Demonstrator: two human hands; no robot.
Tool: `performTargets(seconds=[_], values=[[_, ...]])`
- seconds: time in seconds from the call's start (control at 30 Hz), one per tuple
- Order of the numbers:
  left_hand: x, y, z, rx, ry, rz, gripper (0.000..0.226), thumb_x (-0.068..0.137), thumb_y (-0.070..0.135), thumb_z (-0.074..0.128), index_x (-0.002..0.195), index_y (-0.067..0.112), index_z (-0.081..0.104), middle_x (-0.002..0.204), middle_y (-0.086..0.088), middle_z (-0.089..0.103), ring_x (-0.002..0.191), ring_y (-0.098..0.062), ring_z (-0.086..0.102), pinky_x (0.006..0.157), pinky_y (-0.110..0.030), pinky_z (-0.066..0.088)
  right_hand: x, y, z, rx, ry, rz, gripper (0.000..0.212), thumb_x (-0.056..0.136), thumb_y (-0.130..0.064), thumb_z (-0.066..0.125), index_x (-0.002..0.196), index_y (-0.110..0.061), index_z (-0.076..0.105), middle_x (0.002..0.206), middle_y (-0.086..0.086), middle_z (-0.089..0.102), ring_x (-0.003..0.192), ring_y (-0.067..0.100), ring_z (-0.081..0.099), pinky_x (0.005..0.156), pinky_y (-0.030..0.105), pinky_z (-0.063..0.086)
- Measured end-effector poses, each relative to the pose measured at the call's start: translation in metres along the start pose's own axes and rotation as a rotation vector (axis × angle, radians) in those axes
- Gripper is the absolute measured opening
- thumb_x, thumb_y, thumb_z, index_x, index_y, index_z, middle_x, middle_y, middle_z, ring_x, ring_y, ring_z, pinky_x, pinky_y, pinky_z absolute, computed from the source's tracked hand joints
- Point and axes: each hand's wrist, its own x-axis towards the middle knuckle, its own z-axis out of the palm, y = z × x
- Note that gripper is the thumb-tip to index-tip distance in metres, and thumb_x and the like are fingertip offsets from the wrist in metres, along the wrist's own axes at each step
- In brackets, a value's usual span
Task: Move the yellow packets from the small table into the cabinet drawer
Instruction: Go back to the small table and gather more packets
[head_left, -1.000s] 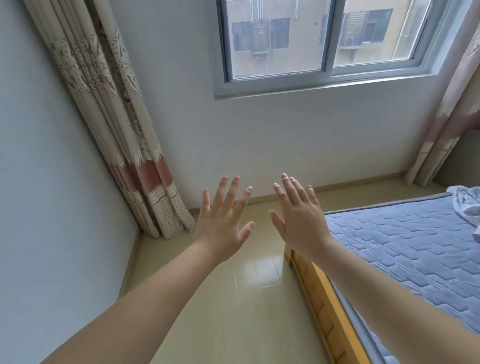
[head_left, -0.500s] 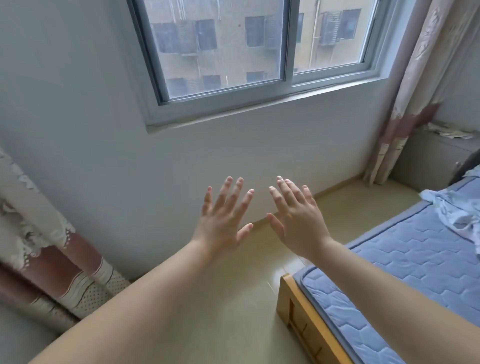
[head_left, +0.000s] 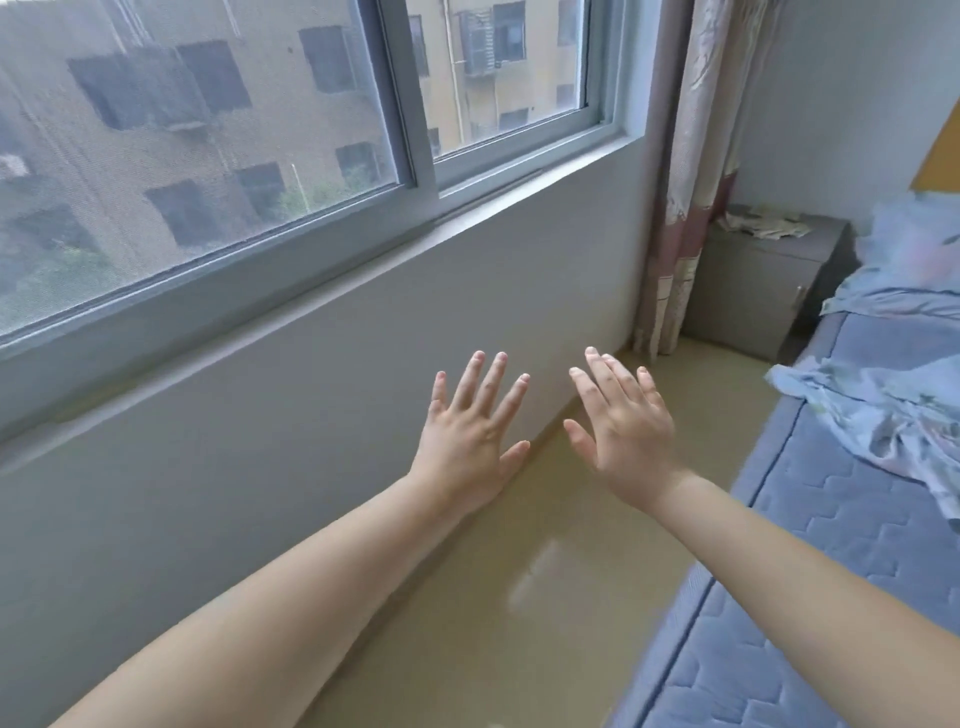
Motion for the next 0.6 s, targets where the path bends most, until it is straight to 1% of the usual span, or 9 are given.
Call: performTargets(seconds=[0.13, 0.27, 0.3, 0.4, 0.43, 0.6], values=[[0.132, -0.024, 0.015, -0.008, 0.012, 0.131, 0.071, 0.096, 0.056, 0.029, 0.153, 0.029, -0.005, 0.160, 0.000, -0.014, 0.146, -0.021, -0.019, 0.116, -0.049, -0.008, 0.086, 0.055, 0.044, -0.064, -0.042, 0.099, 0.057, 0.089, -0.041, 0.036, 0.126, -0.003, 0.057, 0.138, 0.019, 0.050, 0.123, 0.033, 0.053, 0.098, 0.054, 0.041], [0.240, -0.032, 0.038, -0.035, 0.007, 0.206, 0.071, 0.096, 0.056, 0.027, 0.153, 0.029, -0.005, 0.160, 0.000, -0.015, 0.146, -0.022, -0.018, 0.116, -0.050, -0.006, 0.147, 0.114, 0.075, -0.087, -0.052, 0.199, 0.057, 0.089, -0.041, 0.036, 0.126, -0.003, 0.058, 0.137, 0.020, 0.050, 0.123, 0.034, 0.053, 0.097, 0.055, 0.041], [0.265, -0.032, 0.048, -0.043, 0.015, 0.236, 0.071, 0.096, 0.056, 0.029, 0.153, 0.028, -0.002, 0.161, -0.001, -0.011, 0.147, -0.023, -0.015, 0.116, -0.051, -0.004, 0.159, 0.130, 0.085, -0.100, -0.055, 0.220, 0.057, 0.089, -0.041, 0.036, 0.125, -0.002, 0.058, 0.137, 0.020, 0.051, 0.123, 0.034, 0.053, 0.097, 0.056, 0.042], [0.339, -0.027, 0.079, -0.087, 0.071, 0.309, 0.070, 0.092, 0.052, 0.041, 0.152, 0.023, 0.021, 0.160, -0.008, 0.014, 0.148, -0.030, 0.009, 0.113, -0.056, 0.015, 0.186, 0.183, 0.119, -0.139, -0.081, 0.279, 0.058, 0.088, -0.041, 0.036, 0.124, -0.002, 0.058, 0.135, 0.021, 0.052, 0.121, 0.035, 0.054, 0.095, 0.056, 0.043], [0.367, -0.024, 0.091, -0.097, 0.072, 0.329, 0.070, 0.091, 0.051, 0.044, 0.151, 0.022, 0.024, 0.159, -0.009, 0.018, 0.147, -0.031, 0.013, 0.112, -0.057, 0.018, 0.197, 0.202, 0.132, -0.154, -0.092, 0.297, 0.058, 0.089, -0.041, 0.035, 0.124, -0.001, 0.058, 0.135, 0.021, 0.052, 0.120, 0.036, 0.054, 0.095, 0.056, 0.043], [0.535, 0.001, 0.132, -0.117, 0.081, 0.437, 0.070, 0.093, 0.051, 0.041, 0.153, 0.022, 0.019, 0.160, -0.007, 0.011, 0.148, -0.030, 0.005, 0.114, -0.056, 0.010, 0.270, 0.311, 0.199, -0.216, -0.156, 0.408, 0.059, 0.090, -0.042, 0.033, 0.127, -0.003, 0.057, 0.138, 0.020, 0.049, 0.122, 0.035, 0.052, 0.097, 0.056, 0.042]])
